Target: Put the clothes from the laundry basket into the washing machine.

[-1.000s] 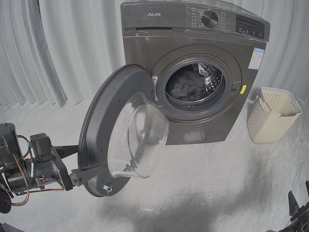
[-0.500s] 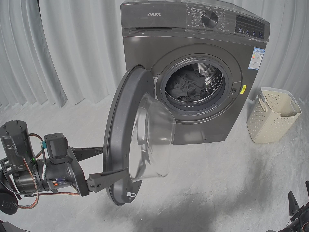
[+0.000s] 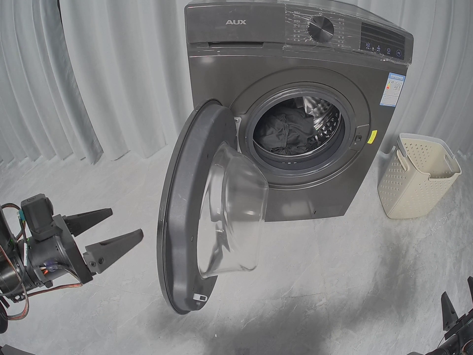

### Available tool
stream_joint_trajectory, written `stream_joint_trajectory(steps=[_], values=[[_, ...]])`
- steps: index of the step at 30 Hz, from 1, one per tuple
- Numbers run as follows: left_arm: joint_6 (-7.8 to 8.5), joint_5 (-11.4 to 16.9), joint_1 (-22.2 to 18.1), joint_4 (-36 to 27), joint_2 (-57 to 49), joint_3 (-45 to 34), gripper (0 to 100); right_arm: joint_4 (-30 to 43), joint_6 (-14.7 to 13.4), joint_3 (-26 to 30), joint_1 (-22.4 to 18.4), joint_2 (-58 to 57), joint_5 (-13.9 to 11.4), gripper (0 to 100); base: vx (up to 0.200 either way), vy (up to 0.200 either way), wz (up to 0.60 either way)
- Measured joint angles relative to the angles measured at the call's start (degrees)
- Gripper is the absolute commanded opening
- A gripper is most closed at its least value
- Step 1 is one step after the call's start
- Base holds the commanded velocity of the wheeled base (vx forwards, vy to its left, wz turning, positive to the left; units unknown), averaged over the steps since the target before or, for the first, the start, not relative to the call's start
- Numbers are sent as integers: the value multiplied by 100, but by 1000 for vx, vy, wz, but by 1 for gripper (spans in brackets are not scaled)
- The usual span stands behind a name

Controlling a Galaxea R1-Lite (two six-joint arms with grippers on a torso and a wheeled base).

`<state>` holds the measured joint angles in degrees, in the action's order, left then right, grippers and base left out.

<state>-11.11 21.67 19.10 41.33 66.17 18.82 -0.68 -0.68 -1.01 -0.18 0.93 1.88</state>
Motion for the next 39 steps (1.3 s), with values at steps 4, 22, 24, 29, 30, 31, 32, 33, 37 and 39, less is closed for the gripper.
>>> stream_joint_trajectory(steps=[4, 22, 24, 29, 30, 31, 32, 33, 37, 39], values=[[330, -26, -513, -165, -49, -61, 100, 0, -2, 0, 0, 0, -2, 100, 0, 0, 0], [701, -495, 518, 202, 1310, 422, 100, 0, -2, 0, 0, 0, -2, 100, 0, 0, 0], [679, -589, 683, 208, 1436, 538, 100, -2, -2, 0, 0, 0, -2, 100, 0, 0, 0], [670, -613, 859, 222, 1713, 767, 100, -2, -2, 0, 0, 0, -2, 100, 0, 0, 0], [668, -616, 892, 222, 1776, 819, 100, 0, -2, 0, 0, 0, -2, 100, 0, 0, 0], [666, -616, 917, 222, 1831, 868, 100, 0, -2, 0, 0, 0, -5, 100, 0, 0, 0], [664, -619, 950, 227, 1892, 923, 100, 0, -2, 0, 0, 0, -2, 100, 0, 0, 0], [655, -627, 992, 227, 1958, 979, 100, 0, -2, 0, 0, 0, -5, 100, 0, 0, 0], [444, -695, 1229, 386, 2220, 1268, 100, -2, -2, 0, 0, 0, -2, 100, 0, 0, 0], [218, -840, 1373, 585, 2388, 1442, 100, 0, 0, 0, 0, 0, -5, 100, 0, 0, 0]])
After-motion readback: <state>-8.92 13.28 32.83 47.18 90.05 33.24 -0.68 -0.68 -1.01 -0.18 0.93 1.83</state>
